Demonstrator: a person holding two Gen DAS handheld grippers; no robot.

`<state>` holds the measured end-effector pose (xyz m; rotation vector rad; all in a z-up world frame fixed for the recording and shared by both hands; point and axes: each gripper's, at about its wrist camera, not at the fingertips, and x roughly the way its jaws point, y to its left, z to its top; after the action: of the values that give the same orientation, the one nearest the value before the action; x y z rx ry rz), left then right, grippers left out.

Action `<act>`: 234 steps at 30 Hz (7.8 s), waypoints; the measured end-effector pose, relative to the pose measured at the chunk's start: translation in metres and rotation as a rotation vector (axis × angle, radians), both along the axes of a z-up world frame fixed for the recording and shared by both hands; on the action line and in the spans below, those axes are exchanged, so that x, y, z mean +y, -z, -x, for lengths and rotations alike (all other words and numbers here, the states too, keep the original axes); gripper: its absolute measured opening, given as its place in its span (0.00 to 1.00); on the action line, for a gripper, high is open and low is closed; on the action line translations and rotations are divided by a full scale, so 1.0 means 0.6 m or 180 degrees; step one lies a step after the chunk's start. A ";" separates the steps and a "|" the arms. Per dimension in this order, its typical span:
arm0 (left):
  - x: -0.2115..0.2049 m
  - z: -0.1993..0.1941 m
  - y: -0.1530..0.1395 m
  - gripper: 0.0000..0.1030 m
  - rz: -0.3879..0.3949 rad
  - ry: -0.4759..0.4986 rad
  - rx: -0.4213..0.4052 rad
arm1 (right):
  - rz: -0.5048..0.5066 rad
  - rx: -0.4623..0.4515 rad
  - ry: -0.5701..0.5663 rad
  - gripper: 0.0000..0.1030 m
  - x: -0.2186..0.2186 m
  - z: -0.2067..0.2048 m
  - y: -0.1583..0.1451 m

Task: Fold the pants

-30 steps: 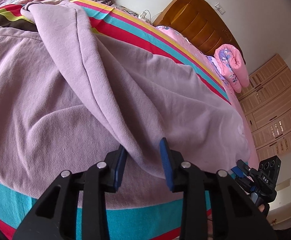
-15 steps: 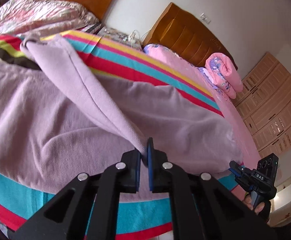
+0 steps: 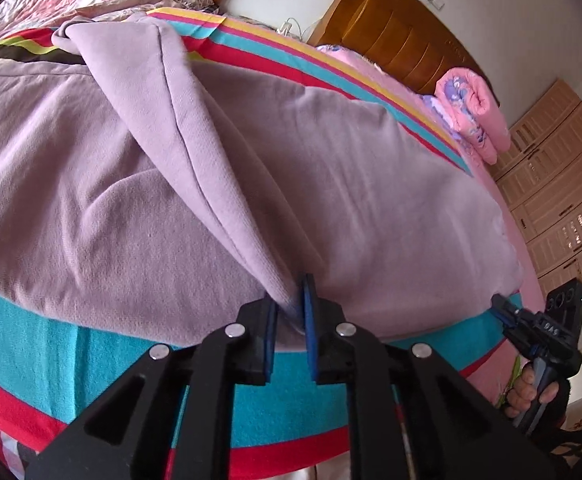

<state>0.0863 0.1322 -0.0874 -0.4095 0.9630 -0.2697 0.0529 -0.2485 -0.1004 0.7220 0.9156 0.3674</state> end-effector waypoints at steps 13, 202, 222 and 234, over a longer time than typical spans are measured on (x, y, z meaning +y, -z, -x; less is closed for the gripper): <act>0.009 -0.001 -0.007 0.22 -0.0123 -0.0127 -0.0115 | -0.0103 -0.0066 0.0746 0.19 -0.106 0.032 0.001; 0.523 0.048 -0.030 0.13 0.0295 -0.2511 -0.0277 | 0.2619 -0.2126 -0.3838 0.05 0.673 -0.049 -0.062; 0.562 0.103 -0.039 0.03 0.0278 -0.2538 -0.0360 | 0.2177 -0.1968 -0.4082 0.05 0.676 -0.020 -0.078; 0.551 0.115 -0.039 0.04 0.0145 -0.2636 -0.0335 | 0.2201 -0.1838 -0.4168 0.05 0.677 -0.017 -0.052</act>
<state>0.0173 0.4629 -0.0642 -0.7886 0.6180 0.4361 0.0633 0.1576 -0.0691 -0.7031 0.7643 1.2455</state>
